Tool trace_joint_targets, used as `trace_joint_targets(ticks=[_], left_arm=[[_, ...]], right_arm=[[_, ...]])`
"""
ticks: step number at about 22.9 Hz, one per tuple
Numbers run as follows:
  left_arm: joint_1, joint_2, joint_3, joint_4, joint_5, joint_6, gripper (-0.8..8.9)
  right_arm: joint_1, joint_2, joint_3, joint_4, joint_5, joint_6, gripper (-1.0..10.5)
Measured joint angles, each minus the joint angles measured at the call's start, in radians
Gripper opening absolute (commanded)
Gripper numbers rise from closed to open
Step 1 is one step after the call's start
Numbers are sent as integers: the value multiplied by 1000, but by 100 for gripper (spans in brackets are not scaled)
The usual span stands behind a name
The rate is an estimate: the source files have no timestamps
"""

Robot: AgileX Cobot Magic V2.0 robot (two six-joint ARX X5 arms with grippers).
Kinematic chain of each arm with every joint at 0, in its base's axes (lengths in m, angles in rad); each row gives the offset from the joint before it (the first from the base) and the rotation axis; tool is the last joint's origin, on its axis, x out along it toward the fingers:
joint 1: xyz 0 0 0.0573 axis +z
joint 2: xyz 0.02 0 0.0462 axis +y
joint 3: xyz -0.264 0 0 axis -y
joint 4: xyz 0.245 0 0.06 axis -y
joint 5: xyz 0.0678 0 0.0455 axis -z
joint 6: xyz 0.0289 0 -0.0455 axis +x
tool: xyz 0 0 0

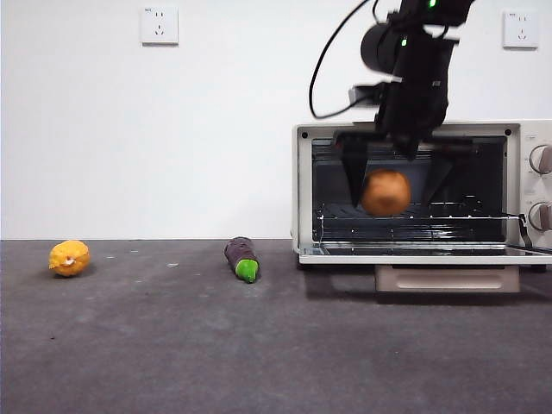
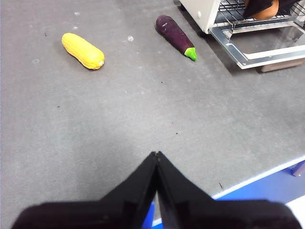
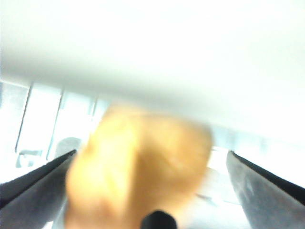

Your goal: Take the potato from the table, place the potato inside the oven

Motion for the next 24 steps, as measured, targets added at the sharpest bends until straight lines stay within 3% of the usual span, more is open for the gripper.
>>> trace_joint_targets(ticks=[5, 9, 13, 17, 21, 24], left_arm=[[0, 0, 0, 0, 24, 0, -5], [0, 0, 0, 0, 25, -2, -5], [0, 27, 0, 0, 18, -37, -6], [0, 98, 0, 51, 22, -45, -6], [0, 208, 0, 221, 29, -35, -7], [0, 313, 0, 370, 68, 4, -8]], right_arm=[[2, -128, 0, -36, 26, 0, 607], [23, -237, 0, -159, -66, -3, 598], [64, -380, 0, -232, -76, -28, 582], [113, -507, 0, -265, -76, -37, 360], [171, -648, 0, -315, -75, -41, 29], [210, -744, 0, -365, -45, -42, -8]])
